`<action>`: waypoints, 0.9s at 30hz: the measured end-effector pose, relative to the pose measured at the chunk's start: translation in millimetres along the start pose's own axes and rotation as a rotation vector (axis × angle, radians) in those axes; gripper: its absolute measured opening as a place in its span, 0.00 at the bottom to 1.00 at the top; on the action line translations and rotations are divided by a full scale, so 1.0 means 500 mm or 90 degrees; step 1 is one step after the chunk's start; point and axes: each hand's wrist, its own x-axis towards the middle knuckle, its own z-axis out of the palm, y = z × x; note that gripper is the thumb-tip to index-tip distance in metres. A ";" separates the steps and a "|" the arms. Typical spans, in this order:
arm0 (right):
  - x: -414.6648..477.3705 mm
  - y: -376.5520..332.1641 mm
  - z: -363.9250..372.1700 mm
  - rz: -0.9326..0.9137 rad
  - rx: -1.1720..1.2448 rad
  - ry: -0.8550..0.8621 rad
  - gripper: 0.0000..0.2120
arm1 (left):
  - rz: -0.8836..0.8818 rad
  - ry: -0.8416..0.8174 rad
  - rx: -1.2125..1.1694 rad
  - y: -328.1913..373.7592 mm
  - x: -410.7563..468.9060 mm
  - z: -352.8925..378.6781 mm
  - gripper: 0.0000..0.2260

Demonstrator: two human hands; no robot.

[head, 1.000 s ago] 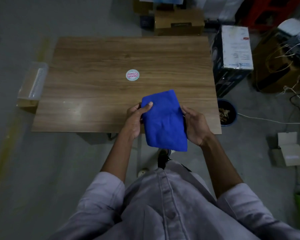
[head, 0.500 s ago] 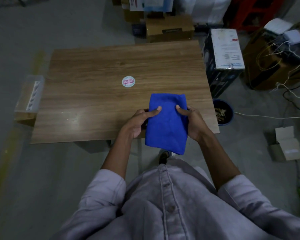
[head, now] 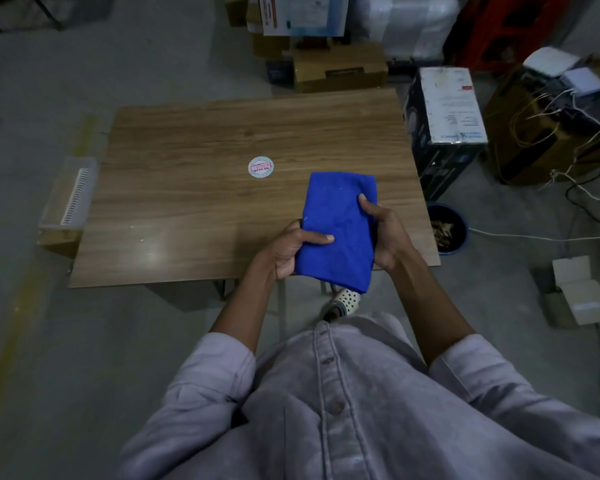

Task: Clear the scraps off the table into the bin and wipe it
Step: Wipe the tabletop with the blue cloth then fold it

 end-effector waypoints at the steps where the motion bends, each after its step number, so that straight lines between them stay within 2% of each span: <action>1: -0.001 0.002 -0.001 -0.008 0.002 -0.008 0.24 | 0.008 0.014 -0.006 -0.005 0.001 0.000 0.25; 5: -0.017 0.014 -0.004 -0.050 -0.079 -0.025 0.19 | 0.052 0.089 -0.064 -0.027 0.000 0.002 0.27; 9: -0.020 0.048 -0.020 -0.082 -0.137 -0.007 0.25 | 0.043 0.140 -0.049 -0.068 -0.003 0.027 0.27; 12: -0.032 0.067 -0.025 -0.108 -0.108 -0.018 0.23 | 0.048 0.132 -0.034 -0.082 -0.012 0.035 0.31; 15: -0.055 0.077 -0.028 -0.051 -0.080 -0.059 0.22 | 0.041 0.055 -0.106 -0.077 -0.037 0.021 0.25; 18: -0.075 0.094 -0.027 0.062 -0.143 -0.098 0.17 | 0.002 0.025 -0.138 -0.078 -0.046 0.015 0.21; 21: -0.088 0.120 -0.024 0.108 -0.240 -0.056 0.16 | -0.010 0.100 -0.096 -0.082 -0.033 0.017 0.12; 24: -0.087 0.138 -0.046 0.116 -0.318 -0.015 0.19 | -0.020 0.186 -0.129 -0.087 -0.017 0.000 0.16; 27: -0.080 0.138 -0.071 0.099 -0.253 0.016 0.11 | -0.036 0.210 -0.168 -0.079 -0.010 -0.014 0.11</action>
